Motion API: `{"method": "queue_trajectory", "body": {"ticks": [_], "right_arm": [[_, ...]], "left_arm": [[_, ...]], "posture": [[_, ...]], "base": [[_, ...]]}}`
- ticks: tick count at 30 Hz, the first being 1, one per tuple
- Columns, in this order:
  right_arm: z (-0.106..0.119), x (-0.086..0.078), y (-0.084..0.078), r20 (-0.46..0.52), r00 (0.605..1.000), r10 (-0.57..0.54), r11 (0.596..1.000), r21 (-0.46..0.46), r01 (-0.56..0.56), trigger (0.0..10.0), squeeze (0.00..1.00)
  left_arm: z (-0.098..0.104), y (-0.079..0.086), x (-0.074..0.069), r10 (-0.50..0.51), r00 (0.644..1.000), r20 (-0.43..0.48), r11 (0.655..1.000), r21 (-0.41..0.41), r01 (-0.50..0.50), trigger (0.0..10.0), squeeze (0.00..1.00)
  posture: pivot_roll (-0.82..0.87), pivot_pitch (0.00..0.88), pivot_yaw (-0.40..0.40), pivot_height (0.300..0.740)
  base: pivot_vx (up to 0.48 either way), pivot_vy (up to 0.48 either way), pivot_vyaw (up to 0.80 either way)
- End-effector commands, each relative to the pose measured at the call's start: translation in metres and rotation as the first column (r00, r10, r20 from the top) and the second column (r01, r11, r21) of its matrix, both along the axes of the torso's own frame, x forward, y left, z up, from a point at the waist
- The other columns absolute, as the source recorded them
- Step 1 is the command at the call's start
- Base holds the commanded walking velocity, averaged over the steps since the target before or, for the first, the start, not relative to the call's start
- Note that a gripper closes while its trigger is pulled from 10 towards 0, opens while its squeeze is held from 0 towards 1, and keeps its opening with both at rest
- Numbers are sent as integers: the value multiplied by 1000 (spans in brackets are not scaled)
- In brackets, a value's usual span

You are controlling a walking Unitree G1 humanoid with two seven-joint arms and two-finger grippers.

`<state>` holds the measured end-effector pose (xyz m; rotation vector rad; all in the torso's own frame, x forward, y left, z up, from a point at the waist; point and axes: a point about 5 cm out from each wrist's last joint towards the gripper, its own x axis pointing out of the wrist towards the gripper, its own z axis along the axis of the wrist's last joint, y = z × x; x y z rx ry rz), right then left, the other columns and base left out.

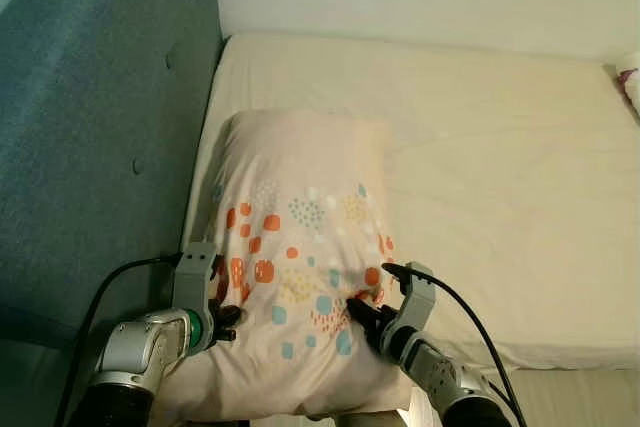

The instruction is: Clean up the room

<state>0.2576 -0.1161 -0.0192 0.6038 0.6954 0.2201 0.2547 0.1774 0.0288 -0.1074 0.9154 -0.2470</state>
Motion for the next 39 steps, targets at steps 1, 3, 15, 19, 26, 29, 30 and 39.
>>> {"method": "queue_trajectory", "body": {"ticks": [1,3,15,19,26,29,30,39], "right_arm": [[-6,-7,6,-25,1000,12,1000,26,-12,0,0],[-6,-6,5,-16,1000,10,1000,25,-10,0,0],[-2,-4,7,29,999,20,1000,19,-20,0,0],[-1,-4,7,37,999,15,1000,24,-16,0,0],[4,-1,10,82,996,24,999,29,-26,0,0],[5,0,10,94,995,25,999,26,-27,0,0],[5,0,10,94,995,25,999,26,-27,0,0],[6,1,9,111,994,15,1000,25,-18,0,0]], "left_arm": [[-8,-7,-10,-26,998,-51,999,-30,25,0,0],[-8,-7,-10,-28,998,-48,999,-36,26,0,0],[-6,-14,-8,-34,999,-31,997,-64,32,0,0],[-7,-18,-6,-57,998,-18,997,-51,56,0,0],[5,-36,10,-74,987,145,994,-73,85,0,0],[29,-44,24,-42,953,299,984,-153,92,0,0],[29,-44,24,-42,953,299,984,-153,92,0,0],[65,-26,43,19,887,461,991,-128,45,902,0]], "posture": [[-28,204,-10,740],[-28,205,-10,740],[-30,205,-8,740],[-35,206,-7,740],[-42,202,-8,740],[-44,199,-6,740],[-44,199,-6,740],[-35,192,2,740]], "base": [[0,0,0],[0,0,0],[0,0,0],[0,0,0],[0,0,0],[0,0,0],[0,0,0],[0,0,0]]}}
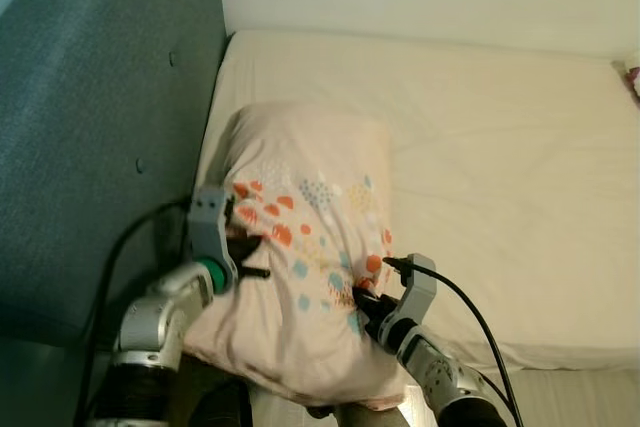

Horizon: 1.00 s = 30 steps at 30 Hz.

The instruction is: Clean up the room

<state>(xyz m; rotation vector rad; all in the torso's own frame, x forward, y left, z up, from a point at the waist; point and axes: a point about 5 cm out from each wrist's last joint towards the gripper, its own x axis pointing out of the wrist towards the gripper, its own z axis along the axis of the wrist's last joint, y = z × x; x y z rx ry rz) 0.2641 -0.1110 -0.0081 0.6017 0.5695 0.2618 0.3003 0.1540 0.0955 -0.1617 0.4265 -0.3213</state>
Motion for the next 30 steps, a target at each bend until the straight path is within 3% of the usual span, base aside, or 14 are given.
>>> {"method": "queue_trajectory", "body": {"ticks": [1,2,3,4,5,6,10,11,13,17,25,30], "right_arm": [[-5,-6,4,-17,1000,19,1000,7,-19,0,0],[-5,-6,4,-17,1000,19,1000,7,-19,0,0],[-5,-6,3,-15,1000,16,1000,8,-16,0,0],[-5,-6,3,-15,1000,16,1000,8,-16,0,0],[-4,-5,3,-13,1000,13,1000,8,-13,0,0],[-4,-5,2,-12,1000,12,1000,8,-12,0,0],[-4,-5,2,-10,1000,13,1000,8,-13,0,0],[-4,-5,2,-9,1000,15,1000,9,-15,0,0],[-4,-5,2,-9,1000,15,1000,9,-15,0,0],[-4,-5,4,-6,1000,24,1000,12,-24,0,0],[-4,-5,4,-7,1000,26,1000,13,-26,0,0],[-4,-6,5,-8,1000,29,999,15,-29,0,0]], "left_arm": [[-1,-3,-2,-9,1000,5,1000,-2,9,902,0],[-1,-3,-2,-9,1000,5,1000,-2,9,902,0],[-2,1,-4,-17,1000,6,1000,16,17,2627,0],[-2,1,-4,-17,1000,6,1000,16,17,2627,0],[-4,5,-6,-22,1000,-2,999,46,22,8078,0],[-7,9,-9,-27,999,-17,996,80,29,10000,0],[-14,17,-14,-24,999,-28,988,151,28,10000,0],[-15,19,-16,-27,999,-22,984,177,31,10000,1000],[-15,19,-16,-27,999,-22,984,177,31,10000,1000],[-19,21,-20,-68,997,-25,963,259,72,10000,1000],[-32,18,-27,-107,990,-97,949,287,130,10000,1000],[-48,29,-27,-45,989,-142,918,384,97,10000,1000]], "posture": [[-35,192,2,740],[-35,192,2,740],[-35,193,3,740],[-35,193,3,740],[-32,191,4,740],[-29,190,3,740],[-26,189,2,740],[-24,189,0,740],[-24,189,0,740],[-23,189,-2,740],[-26,195,-3,740],[-30,198,-2,740]], "base": [[0,0,0],[0,0,0],[0,0,0],[0,0,0],[0,0,0],[0,0,0],[0,0,0],[0,0,0],[0,0,0],[0,0,0],[0,0,0],[0,0,0]]}}
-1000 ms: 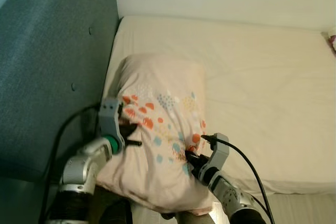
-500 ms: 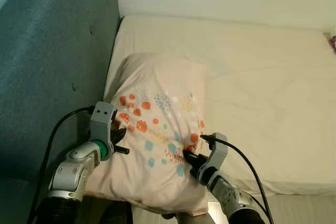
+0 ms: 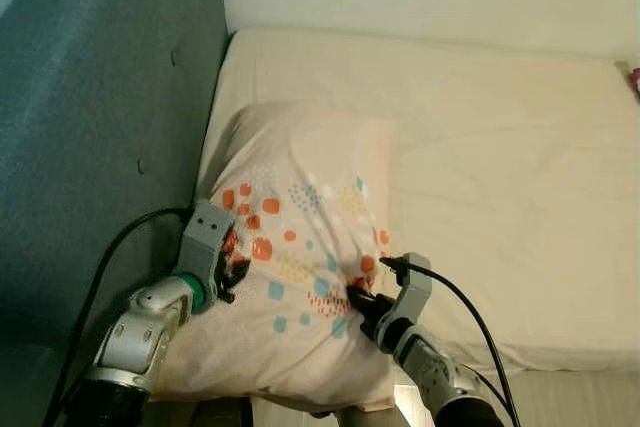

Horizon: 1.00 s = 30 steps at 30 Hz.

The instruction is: Clean up the room

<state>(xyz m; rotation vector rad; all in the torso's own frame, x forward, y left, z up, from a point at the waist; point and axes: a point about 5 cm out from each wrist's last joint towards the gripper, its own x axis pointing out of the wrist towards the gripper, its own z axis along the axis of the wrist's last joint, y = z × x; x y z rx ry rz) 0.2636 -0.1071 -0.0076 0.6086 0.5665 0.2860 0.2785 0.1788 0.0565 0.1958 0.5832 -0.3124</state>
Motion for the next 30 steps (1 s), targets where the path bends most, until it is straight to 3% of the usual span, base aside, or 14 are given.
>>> {"method": "queue_trajectory", "body": {"ticks": [1,4,7,9,10,16,18,19,21,23,24,25,26,30], "right_arm": [[-5,-6,1,-17,1000,10,1000,2,-10,0,0],[-5,-7,1,-17,1000,10,1000,2,-10,0,0],[-6,-8,0,-18,1000,8,1000,3,-8,0,0],[-6,-8,0,-18,1000,8,1000,3,-7,0,0],[-6,-8,0,-20,1000,9,1000,3,-9,0,0],[-6,-8,1,-19,1000,11,1000,5,-11,0,0],[-5,-7,2,-18,1000,11,1000,7,-11,0,0],[-5,-7,2,-18,1000,13,1000,7,-13,0,0],[-5,-7,2,-18,1000,13,1000,7,-13,0,0],[-5,-7,2,-19,1000,14,1000,6,-14,0,0],[-5,-7,2,-19,1000,14,1000,6,-14,0,0],[-6,-7,1,-20,1000,14,1000,4,-14,0,0],[-6,-7,1,-20,1000,14,1000,2,-14,0,0],[-5,-7,1,-19,1000,14,1000,2,-14,0,0]], "left_arm": [[-13,12,-4,42,999,-28,994,104,-39,10000,1000],[-14,22,-2,80,996,-26,986,146,-76,10000,1000],[-13,45,-1,179,984,-7,962,210,-173,10000,1000],[-12,52,0,211,977,-1,954,219,-206,10000,1000],[-12,63,-2,269,963,-7,940,218,-261,10000,1000],[-16,69,-4,312,949,-36,930,214,-298,10000,1000],[-21,71,-7,331,940,-79,930,198,-311,10000,1000],[-31,66,-14,333,925,-182,940,140,-311,10000,1000],[-31,66,-14,333,925,-182,940,140,-311,10000,1000],[-49,47,-31,244,886,-395,962,-21,-274,10000,1000],[-49,47,-31,244,886,-395,962,-21,-274,10000,1000],[-55,36,-39,198,863,-464,958,-94,-270,10000,310],[-59,29,-44,173,842,-511,949,-143,-282,10000,0],[-64,21,-48,168,806,-568,919,-206,-337,10000,0]], "posture": [[-30,198,-2,740],[-35,200,0,740],[-31,204,0,740],[-31,204,0,740],[-26,203,1,740],[-27,203,1,740],[-26,203,0,740],[-26,203,-1,740],[-26,203,-1,740],[-27,202,-4,740],[-27,202,-4,740],[-27,202,-4,740],[-29,202,-4,740],[-31,202,-4,740]], "base": [[0,0,0],[0,0,0],[0,0,0],[0,0,0],[0,0,0],[0,0,0],[0,0,0],[0,0,0],[0,0,0],[0,0,0],[0,0,0],[0,0,0],[0,0,0],[0,0,0]]}}
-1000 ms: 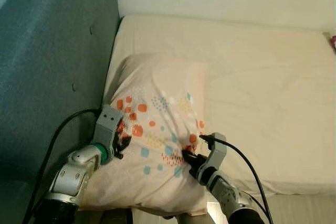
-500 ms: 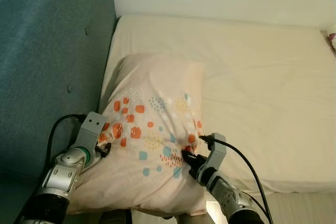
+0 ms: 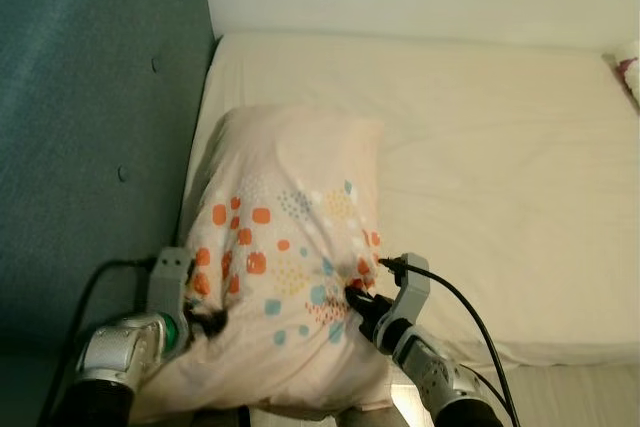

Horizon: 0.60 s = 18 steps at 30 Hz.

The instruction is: Clean up the room

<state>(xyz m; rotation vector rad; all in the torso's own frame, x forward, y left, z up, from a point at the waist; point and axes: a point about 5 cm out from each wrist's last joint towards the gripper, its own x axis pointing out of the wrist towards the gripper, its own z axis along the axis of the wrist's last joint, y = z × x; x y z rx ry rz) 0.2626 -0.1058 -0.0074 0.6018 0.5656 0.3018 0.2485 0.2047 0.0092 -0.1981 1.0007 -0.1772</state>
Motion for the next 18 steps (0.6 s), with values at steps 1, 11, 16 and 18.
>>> {"method": "queue_trajectory", "body": {"ticks": [1,11,16,18], "right_arm": [[-6,-6,-1,-25,1000,-2,1000,3,2,0,0],[-5,-6,1,-24,1000,2,1000,5,-2,0,0],[-5,-6,1,-23,1000,3,1000,3,-3,0,0],[-5,-6,1,-21,1000,3,1000,3,-3,0,0]], "left_arm": [[-17,-5,-18,15,993,-113,998,-66,-22,10000,0],[-17,-41,-6,11,992,-122,979,-201,-36,10000,0],[-7,-57,6,-2,996,-84,964,-264,-20,0,0],[0,-64,11,-20,998,-53,955,-298,3,0,0]], "posture": [[-31,202,-4,740],[-41,203,-7,740],[-44,201,-8,740],[-46,200,-7,740]], "base": [[0,0,0],[0,0,0],[0,0,0],[0,0,0]]}}
